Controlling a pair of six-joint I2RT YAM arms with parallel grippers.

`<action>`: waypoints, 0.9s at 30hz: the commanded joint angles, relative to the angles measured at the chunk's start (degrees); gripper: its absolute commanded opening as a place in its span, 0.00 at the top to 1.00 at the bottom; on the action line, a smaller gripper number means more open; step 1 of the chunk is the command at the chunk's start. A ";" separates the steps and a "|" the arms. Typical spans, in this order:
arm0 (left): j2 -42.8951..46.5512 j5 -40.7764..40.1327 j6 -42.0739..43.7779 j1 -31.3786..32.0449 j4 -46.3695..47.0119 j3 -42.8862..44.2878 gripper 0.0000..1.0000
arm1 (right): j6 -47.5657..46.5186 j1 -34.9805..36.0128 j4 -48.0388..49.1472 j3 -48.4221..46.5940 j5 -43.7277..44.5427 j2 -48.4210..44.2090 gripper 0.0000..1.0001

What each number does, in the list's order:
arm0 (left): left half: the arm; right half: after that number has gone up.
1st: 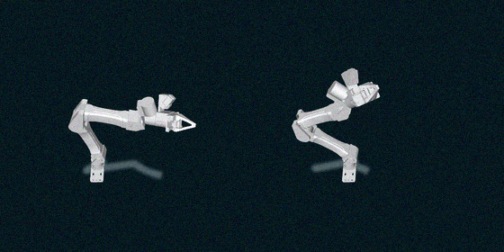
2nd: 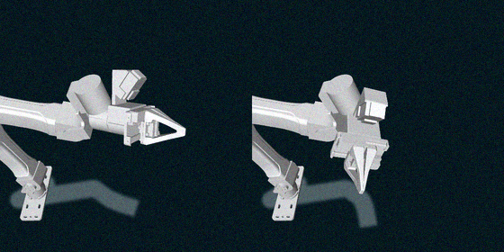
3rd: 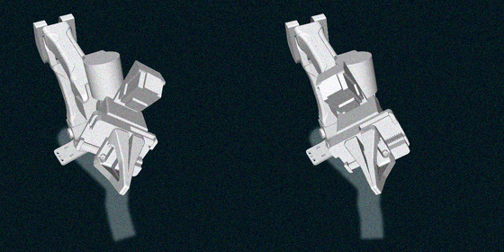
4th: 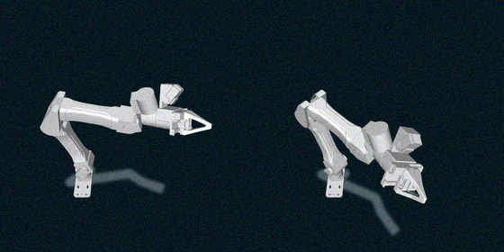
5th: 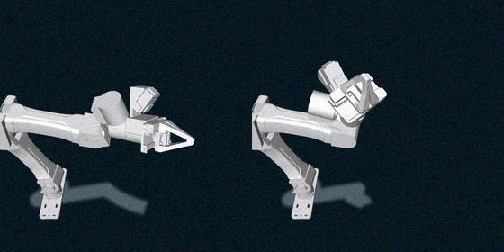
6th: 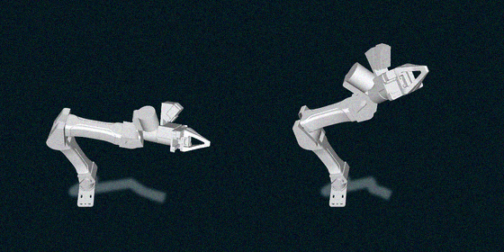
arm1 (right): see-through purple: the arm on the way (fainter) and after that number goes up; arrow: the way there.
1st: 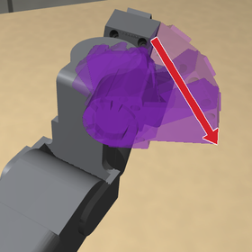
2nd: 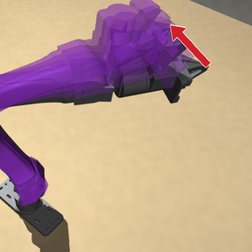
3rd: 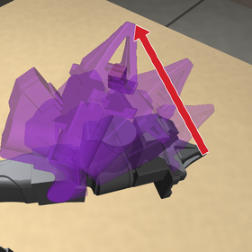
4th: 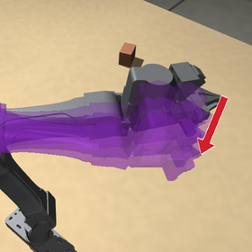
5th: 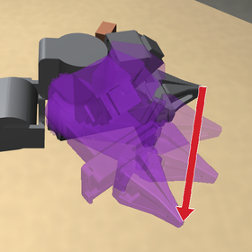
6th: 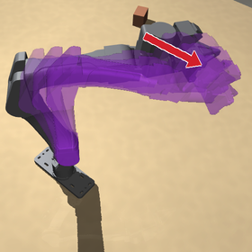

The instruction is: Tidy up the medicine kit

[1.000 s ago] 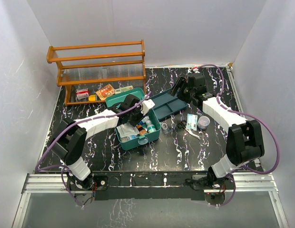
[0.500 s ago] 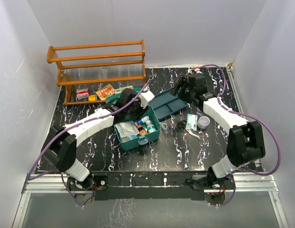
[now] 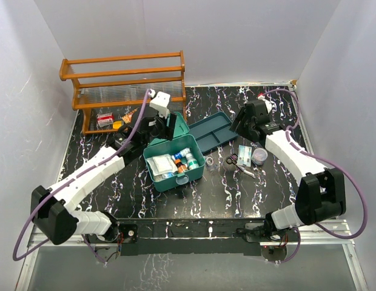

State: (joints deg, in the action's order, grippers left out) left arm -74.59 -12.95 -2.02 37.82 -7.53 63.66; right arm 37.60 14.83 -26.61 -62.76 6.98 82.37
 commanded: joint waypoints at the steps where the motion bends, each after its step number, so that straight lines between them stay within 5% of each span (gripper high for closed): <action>1: 2.79 -2.62 -10.04 -1.53 -4.01 1.96 0.32 | 0.89 -0.16 -3.80 1.81 3.15 -3.66 0.40; 9: 3.42 5.05 -20.78 -8.75 -10.22 2.69 0.27 | -8.90 1.20 -3.22 2.47 -12.97 0.12 0.51; 16: 7.84 7.06 -26.15 -16.16 -6.47 -1.55 0.25 | -8.99 7.29 -2.25 0.32 -14.71 6.76 0.53; 27: 6.90 9.62 -29.56 -16.64 -3.70 -2.84 0.24 | -12.06 10.92 -2.72 -3.19 -13.47 14.88 0.62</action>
State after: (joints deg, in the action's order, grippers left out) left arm -68.05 -5.37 -29.63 21.28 -13.43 61.32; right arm 27.83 25.54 -31.16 -62.00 -7.07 96.66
